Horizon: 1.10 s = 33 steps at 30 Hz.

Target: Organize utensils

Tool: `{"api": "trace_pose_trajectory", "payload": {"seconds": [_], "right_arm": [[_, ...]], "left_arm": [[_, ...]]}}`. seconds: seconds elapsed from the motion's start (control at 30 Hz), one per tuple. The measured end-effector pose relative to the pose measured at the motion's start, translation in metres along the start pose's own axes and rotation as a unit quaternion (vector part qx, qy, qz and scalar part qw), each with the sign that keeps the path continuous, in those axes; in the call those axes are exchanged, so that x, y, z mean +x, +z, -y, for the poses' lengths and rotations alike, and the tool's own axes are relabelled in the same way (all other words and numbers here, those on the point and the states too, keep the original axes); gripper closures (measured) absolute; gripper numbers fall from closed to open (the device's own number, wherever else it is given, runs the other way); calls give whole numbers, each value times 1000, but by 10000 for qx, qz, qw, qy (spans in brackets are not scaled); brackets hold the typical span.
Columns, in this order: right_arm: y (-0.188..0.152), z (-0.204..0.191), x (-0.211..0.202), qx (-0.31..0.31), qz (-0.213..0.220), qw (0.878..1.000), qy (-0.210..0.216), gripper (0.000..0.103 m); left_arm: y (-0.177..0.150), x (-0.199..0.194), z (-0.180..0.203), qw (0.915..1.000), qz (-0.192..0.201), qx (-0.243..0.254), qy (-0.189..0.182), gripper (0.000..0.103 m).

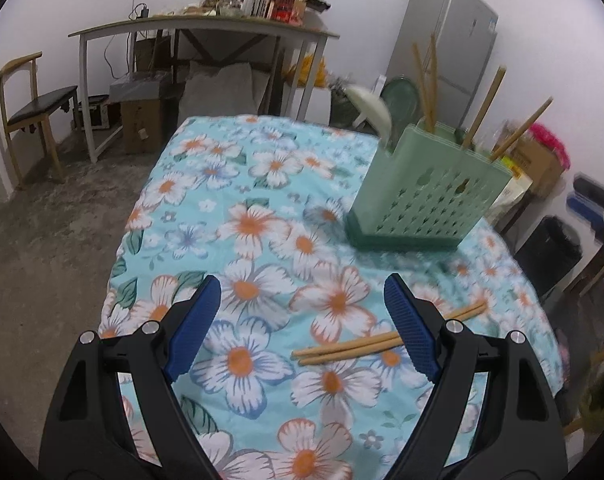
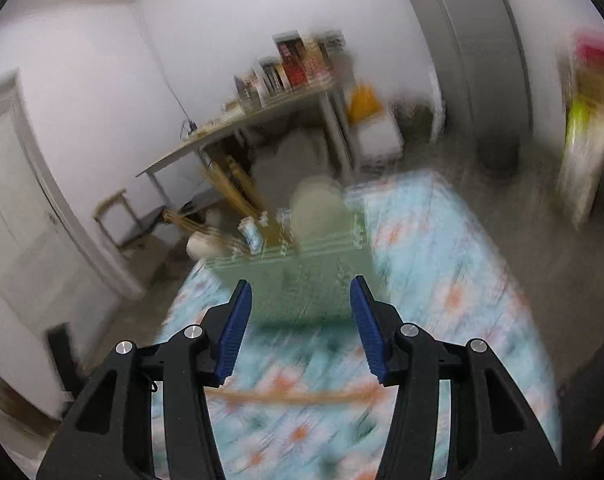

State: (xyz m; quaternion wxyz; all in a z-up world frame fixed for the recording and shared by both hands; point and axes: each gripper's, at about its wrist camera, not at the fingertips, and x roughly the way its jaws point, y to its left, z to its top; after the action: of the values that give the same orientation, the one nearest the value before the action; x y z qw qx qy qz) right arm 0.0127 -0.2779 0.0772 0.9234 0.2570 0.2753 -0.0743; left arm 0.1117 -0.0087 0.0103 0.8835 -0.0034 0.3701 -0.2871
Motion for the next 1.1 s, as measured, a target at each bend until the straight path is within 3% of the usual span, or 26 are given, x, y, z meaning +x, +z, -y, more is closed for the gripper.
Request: {"api": "trace_pose_trajectory", "payload": {"seconds": [0.07,0.17,0.3,0.5,0.8,1.03,1.1], "right_arm": [[-21,22,18,735,-542,9953,333,53],[-63,50,55,1959,-1398,9670,833,53],[-94,61,83,2618,-1854,9423,960,53],[-112,69,111,3124,-2024,9239,887,54],[-113,69,119,3484,-1751,9167,874,57],[-115,83,119,3619,-1648,9144,754,72],[-120,86,119,3614,-1644,9150,724,80]], "left_arm": [[-1,5,3,9998,-126,80,92,23],[-3,10,5,9993,-310,143,170,23],[-5,12,3,9988,-440,93,171,23],[-6,9,3,9989,-450,90,135,23],[-5,7,2,9989,-452,82,57,23],[-2,5,0,9990,-432,113,83,23],[-2,5,0,9989,-437,108,94,23]]}}
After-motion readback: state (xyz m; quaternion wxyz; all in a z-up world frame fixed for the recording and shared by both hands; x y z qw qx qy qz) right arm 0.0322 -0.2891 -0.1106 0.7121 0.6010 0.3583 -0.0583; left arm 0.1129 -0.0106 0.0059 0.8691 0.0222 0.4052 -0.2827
